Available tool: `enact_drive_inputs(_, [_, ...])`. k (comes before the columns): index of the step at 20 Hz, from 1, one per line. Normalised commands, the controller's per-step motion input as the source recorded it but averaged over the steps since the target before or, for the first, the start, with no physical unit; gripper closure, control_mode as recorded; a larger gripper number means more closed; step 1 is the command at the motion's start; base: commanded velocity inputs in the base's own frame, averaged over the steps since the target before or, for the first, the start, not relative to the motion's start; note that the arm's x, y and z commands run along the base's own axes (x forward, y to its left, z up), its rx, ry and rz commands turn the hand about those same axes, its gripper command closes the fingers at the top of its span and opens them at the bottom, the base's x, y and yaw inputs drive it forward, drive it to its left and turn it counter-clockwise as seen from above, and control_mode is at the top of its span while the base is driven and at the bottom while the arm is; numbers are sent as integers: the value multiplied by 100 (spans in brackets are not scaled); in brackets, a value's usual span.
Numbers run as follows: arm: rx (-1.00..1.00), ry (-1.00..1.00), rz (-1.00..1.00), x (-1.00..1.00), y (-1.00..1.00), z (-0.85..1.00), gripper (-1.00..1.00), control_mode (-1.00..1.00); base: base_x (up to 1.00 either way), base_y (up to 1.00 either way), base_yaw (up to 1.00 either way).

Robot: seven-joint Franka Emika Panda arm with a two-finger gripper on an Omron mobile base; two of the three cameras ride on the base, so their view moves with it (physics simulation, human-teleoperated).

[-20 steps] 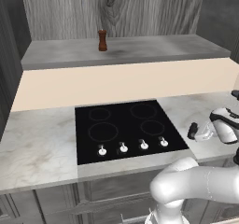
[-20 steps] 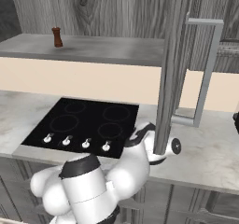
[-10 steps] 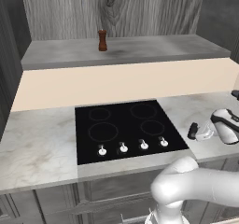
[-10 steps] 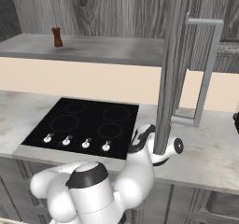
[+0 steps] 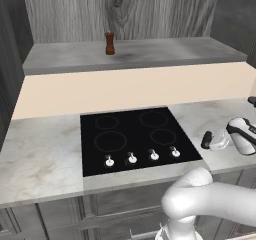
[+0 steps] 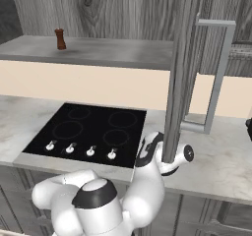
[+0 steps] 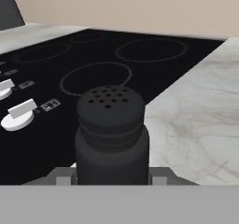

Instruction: Take 2 condiments from the cabinet and move them on the counter near the stove.Make sure the condiments are lined up with each other, next to each other.

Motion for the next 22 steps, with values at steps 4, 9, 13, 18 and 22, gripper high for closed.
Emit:
enact_drive_inputs(4, [0, 0, 0, 0, 0, 0, -100, -100, 0, 0, 0])
enact_drive_inputs(9, [0, 0, 0, 0, 0, 0, -100, -100, 0, 0, 0])
enact_drive_inputs(13, [0, 0, 0, 0, 0, 0, -100, -100, 0, 0, 0])
enact_drive_inputs(18, [0, 0, 0, -2, 0, 0, -100, -100, 0, 0, 0])
enact_drive_inputs(22, [0, 0, 0, -13, 0, 0, -100, -100, 0, 0, 0])
